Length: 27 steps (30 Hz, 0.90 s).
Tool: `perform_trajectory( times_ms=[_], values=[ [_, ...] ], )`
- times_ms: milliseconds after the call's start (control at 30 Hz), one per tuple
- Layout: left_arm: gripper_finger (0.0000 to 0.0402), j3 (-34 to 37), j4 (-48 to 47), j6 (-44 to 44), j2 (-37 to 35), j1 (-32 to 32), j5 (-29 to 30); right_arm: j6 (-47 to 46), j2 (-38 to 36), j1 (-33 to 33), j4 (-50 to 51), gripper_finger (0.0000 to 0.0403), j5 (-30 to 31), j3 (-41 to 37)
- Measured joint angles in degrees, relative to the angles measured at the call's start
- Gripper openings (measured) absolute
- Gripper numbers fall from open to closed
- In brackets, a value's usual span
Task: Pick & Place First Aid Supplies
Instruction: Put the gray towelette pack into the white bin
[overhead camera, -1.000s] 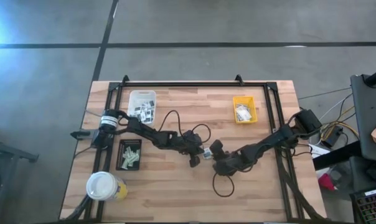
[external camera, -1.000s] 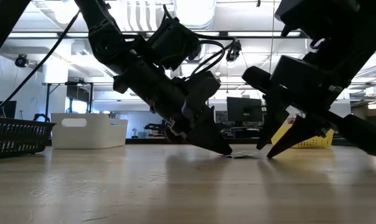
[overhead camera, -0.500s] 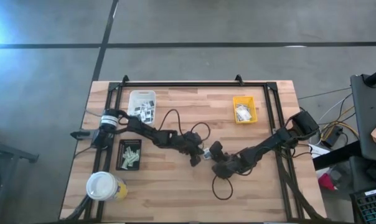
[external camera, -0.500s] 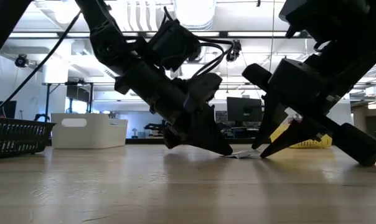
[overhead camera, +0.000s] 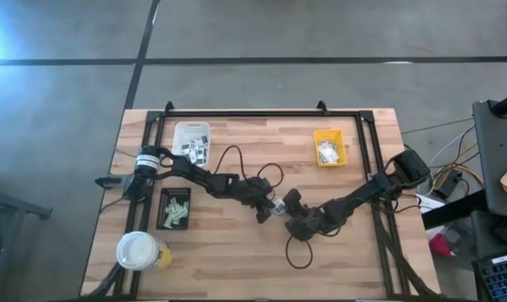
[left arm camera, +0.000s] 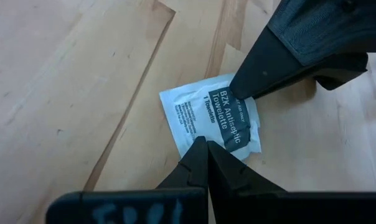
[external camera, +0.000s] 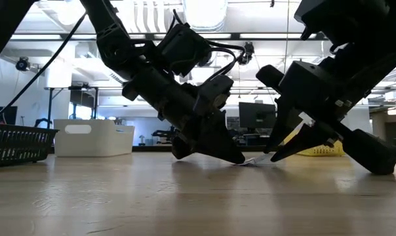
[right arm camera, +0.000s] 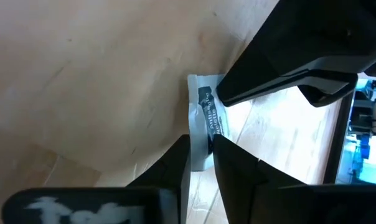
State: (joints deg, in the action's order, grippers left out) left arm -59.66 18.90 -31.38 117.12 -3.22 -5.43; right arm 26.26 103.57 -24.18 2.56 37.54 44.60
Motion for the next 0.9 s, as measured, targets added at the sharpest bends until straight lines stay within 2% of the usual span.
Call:
perform_trajectory(
  times_ms=[500, 900],
  values=[
    [0.0000, 0.13, 2.98, 0.34, 0.13, 0.00, -2.59, -0.18, 0.06, 0.02, -1.92, 0.0038, 1.47, -0.11],
    [0.0000, 0.22, 1.34, 6.87, -2.24, 0.17, -2.87, -2.47, -0.09, -1.01, -2.09, 0.0027, 2.25, -0.07]
  ],
)
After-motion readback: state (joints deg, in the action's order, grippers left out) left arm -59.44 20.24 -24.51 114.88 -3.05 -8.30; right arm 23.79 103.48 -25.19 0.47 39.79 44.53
